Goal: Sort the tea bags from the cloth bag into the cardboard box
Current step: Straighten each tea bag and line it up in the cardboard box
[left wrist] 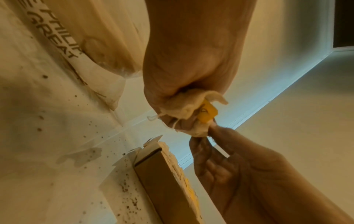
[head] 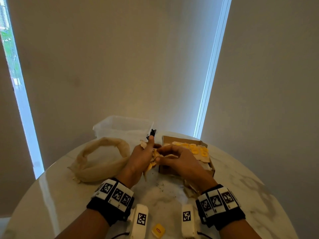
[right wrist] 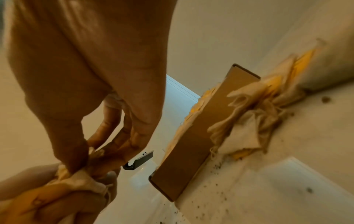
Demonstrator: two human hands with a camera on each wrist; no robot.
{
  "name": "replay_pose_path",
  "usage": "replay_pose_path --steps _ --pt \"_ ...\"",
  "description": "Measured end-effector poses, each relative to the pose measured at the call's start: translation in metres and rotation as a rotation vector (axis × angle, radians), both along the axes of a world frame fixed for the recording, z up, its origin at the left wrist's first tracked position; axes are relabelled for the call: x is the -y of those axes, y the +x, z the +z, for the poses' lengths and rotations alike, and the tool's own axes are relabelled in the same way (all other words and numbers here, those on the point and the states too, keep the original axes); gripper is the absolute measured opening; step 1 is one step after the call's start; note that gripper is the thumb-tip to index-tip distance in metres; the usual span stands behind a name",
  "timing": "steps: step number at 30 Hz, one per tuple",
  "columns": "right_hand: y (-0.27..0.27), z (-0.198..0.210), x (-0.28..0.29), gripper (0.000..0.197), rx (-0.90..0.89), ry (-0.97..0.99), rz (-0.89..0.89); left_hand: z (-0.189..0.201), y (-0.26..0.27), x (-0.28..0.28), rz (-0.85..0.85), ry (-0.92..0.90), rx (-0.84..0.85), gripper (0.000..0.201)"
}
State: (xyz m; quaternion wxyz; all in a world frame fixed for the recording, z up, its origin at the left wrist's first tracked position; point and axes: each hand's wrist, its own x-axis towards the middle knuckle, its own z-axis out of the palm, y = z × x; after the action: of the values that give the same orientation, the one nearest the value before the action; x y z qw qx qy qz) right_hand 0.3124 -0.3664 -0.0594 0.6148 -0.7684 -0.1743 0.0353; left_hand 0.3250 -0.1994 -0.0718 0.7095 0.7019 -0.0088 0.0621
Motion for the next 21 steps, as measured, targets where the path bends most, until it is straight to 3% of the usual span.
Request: replay_pose_path --steps 11,17,21 --pt "0.008 -0.016 0.003 0.027 -0.103 0.232 -0.066 -0.008 -0.004 -0.007 0.073 0.143 0.098 0.033" --pt "0.008 -0.023 -0.001 0.029 -0.104 0.166 -0.063 -0.012 -0.001 -0.008 0.025 0.288 0.137 0.029" --pt "0.013 -0.024 0.008 0.026 -0.049 0.22 -0.15 -0.012 0.001 -0.012 0.056 0.26 0.12 0.033"
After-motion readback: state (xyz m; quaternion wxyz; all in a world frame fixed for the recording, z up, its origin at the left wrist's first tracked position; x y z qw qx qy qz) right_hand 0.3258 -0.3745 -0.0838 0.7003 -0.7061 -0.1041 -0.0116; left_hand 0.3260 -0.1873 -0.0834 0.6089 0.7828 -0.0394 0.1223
